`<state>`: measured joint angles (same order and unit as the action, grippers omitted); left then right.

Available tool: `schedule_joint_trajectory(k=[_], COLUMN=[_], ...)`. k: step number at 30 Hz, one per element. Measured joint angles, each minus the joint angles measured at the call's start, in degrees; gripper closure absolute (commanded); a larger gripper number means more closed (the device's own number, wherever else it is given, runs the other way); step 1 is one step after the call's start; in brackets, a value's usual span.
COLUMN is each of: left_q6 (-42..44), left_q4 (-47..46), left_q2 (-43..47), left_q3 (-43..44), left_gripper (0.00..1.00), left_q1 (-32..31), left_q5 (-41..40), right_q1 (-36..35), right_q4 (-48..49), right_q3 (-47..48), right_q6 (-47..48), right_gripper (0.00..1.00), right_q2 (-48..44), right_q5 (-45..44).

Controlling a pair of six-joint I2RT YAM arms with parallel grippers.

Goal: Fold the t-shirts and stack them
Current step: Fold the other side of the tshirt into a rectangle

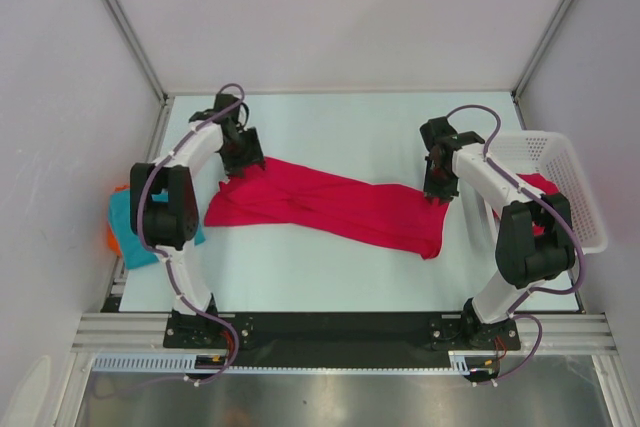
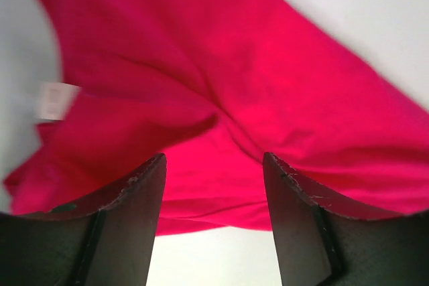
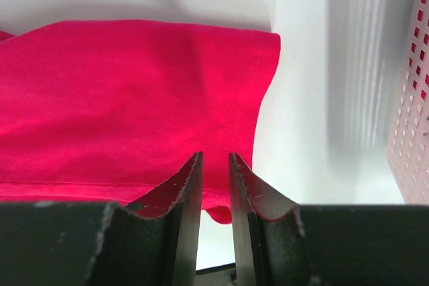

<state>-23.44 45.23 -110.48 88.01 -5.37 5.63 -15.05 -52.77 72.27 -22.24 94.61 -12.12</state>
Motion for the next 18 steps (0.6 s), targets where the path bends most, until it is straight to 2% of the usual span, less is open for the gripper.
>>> schedule_joint_trajectory(k=[6, 18], left_q6=[-0.02, 0.04], left_q4=[-1.42, -2.23], left_q2=[-0.96, -0.96], left_q3=[-1.86, -2.03], left_gripper=[0.34, 0.34], left_q1=[-5.35, -4.96], left_q5=[0.87, -5.62], right_q1=[-0.22, -0.22], right_q4=[0.0, 0.28], right_q3=[0.0, -0.09], right_q6=[0.0, 0.02], right_gripper=[0.73, 0.73], right_q2=[0.0, 0.37], right_q5=[-0.02, 0.0])
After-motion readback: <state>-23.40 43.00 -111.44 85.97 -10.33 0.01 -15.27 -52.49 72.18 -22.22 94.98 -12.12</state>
